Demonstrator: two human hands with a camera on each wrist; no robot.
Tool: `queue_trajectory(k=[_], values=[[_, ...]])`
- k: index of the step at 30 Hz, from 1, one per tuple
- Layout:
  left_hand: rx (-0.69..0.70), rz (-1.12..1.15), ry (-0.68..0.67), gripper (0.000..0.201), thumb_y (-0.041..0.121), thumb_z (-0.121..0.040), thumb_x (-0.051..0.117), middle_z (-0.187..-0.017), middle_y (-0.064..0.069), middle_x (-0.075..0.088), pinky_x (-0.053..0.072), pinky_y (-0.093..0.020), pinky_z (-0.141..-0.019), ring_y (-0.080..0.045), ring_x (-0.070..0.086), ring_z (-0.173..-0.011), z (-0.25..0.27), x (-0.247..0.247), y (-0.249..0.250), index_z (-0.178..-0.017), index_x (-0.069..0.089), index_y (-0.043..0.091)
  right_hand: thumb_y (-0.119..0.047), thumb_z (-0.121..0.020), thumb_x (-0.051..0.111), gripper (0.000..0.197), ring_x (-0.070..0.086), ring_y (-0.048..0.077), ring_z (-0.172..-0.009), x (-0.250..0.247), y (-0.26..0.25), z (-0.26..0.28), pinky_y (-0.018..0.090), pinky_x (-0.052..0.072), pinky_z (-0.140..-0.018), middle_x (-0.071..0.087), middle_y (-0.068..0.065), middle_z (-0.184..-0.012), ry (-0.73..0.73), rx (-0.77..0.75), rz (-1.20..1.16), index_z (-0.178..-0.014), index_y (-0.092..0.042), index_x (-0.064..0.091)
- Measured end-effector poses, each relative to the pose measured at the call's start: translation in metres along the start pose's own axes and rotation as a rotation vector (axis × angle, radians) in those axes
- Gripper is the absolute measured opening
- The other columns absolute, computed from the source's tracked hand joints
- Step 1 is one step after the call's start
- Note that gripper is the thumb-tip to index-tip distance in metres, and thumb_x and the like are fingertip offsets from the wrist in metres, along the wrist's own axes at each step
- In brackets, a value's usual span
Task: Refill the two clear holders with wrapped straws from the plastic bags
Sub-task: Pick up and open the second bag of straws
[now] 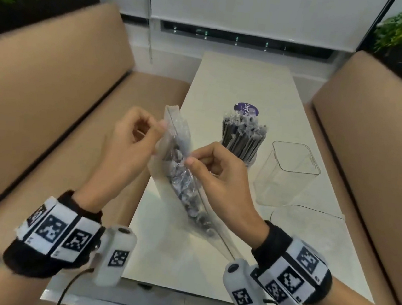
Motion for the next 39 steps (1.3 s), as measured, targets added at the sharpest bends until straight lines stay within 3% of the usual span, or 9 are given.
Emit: queue_trajectory(k=[3, 10, 15, 19, 24, 28, 31, 34, 39], values=[[-0.189, 0.304, -0.068, 0.038, 0.044, -0.088, 0.057, -0.058, -0.003, 0.056, 0.049, -0.020, -0.047, -0.009, 0.056, -0.047, 0.017, 0.012, 0.005, -0.071, 0.053, 0.011, -0.010, -0.091, 0.067, 0.010, 0.059, 0.016, -0.066, 0.007, 0.000, 0.001, 0.035, 0.054, -0.065, 0.064, 0.006, -0.071, -0.060, 0.042, -0.079, -0.082, -0.006, 0.064], [-0.164, 0.075, -0.197, 0.049, 0.050, -0.059, 0.082, -0.075, -0.016, 0.070, 0.059, -0.037, -0.064, -0.021, 0.067, -0.060, 0.017, 0.011, 0.009, -0.078, 0.065, 0.008, -0.006, -0.097, 0.056, 0.014, 0.067, 0.010, -0.064, 0.020, -0.005, -0.004, 0.031, 0.059, -0.061, 0.070, 0.000, -0.072, -0.271, 0.133, -0.126, -0.086, 0.001, 0.059], [-0.123, 0.095, -0.182, 0.005, 0.016, -0.082, 0.074, -0.077, -0.007, 0.076, 0.060, -0.022, -0.067, -0.009, 0.070, -0.067, 0.019, 0.008, 0.023, -0.084, 0.076, 0.012, -0.001, -0.097, 0.055, 0.015, 0.066, 0.019, -0.055, 0.023, -0.013, -0.012, 0.031, 0.061, -0.055, 0.065, 0.019, -0.073, -0.324, 0.233, -0.155, -0.087, 0.009, 0.059], [-0.104, 0.077, -0.181, 0.019, 0.000, -0.089, 0.062, -0.080, -0.015, 0.076, 0.061, -0.023, -0.072, -0.011, 0.072, -0.070, 0.024, 0.012, 0.027, -0.087, 0.078, 0.011, 0.000, -0.091, 0.058, 0.018, 0.058, 0.018, -0.039, 0.026, -0.016, -0.017, 0.022, 0.047, -0.038, 0.061, 0.016, -0.057, -0.278, 0.293, -0.091, -0.073, 0.000, 0.057], [0.012, -0.155, -0.174, 0.019, -0.002, -0.088, 0.057, -0.069, -0.001, 0.076, 0.045, -0.001, -0.053, -0.001, 0.071, -0.061, 0.027, 0.015, 0.047, -0.087, 0.072, 0.009, -0.009, -0.081, 0.061, 0.020, 0.051, 0.015, -0.029, 0.015, -0.028, -0.018, 0.015, 0.038, -0.036, 0.062, 0.014, -0.045, -0.108, 0.130, 0.284, -0.064, 0.001, 0.057], [0.154, -0.246, -0.156, 0.023, -0.001, -0.086, 0.052, -0.059, -0.007, 0.071, 0.051, -0.019, -0.052, -0.012, 0.070, -0.055, 0.031, 0.018, 0.058, -0.096, 0.048, 0.019, -0.012, -0.079, 0.062, 0.020, 0.062, 0.028, -0.041, 0.002, -0.036, -0.017, 0.026, 0.048, -0.040, 0.065, 0.016, -0.049, -0.044, 0.064, 0.355, -0.067, 0.004, 0.058], [0.249, -0.426, -0.064, 0.011, 0.012, -0.082, 0.043, -0.061, -0.007, 0.067, 0.049, -0.034, -0.062, -0.031, 0.068, -0.062, 0.025, -0.002, 0.050, -0.086, 0.049, 0.020, -0.006, -0.076, 0.062, 0.019, 0.059, 0.017, -0.035, -0.035, -0.034, -0.017, 0.036, 0.048, -0.043, 0.061, 0.019, -0.048, 0.090, 0.067, 0.356, -0.067, 0.007, 0.052], [0.230, -0.574, -0.117, 0.030, 0.000, -0.087, 0.047, -0.073, 0.000, 0.053, 0.031, -0.017, -0.061, -0.018, 0.055, -0.066, 0.021, 0.003, 0.036, -0.091, 0.071, 0.018, -0.010, -0.079, 0.061, 0.016, 0.058, 0.010, -0.036, -0.046, -0.027, -0.016, 0.036, 0.050, -0.047, 0.063, 0.014, -0.050, 0.070, 0.105, 0.387, -0.072, 0.003, 0.055], [0.065, -0.465, -0.231, 0.031, 0.013, -0.082, 0.067, -0.084, 0.012, 0.036, 0.033, -0.003, -0.066, -0.009, 0.047, -0.076, 0.023, 0.033, 0.028, -0.111, 0.069, 0.025, -0.027, -0.082, 0.065, 0.029, 0.056, 0.017, -0.067, -0.012, -0.005, -0.022, 0.034, 0.043, -0.059, 0.056, -0.004, -0.071, -0.096, 0.143, 0.561, -0.105, -0.021, 0.050]])
Point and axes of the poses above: each hand's wrist, its own z-axis away from the middle knuckle, its own x-axis out of the palm, y = z × x, the point moved 8 cm from there along -z, towards the middle knuckle
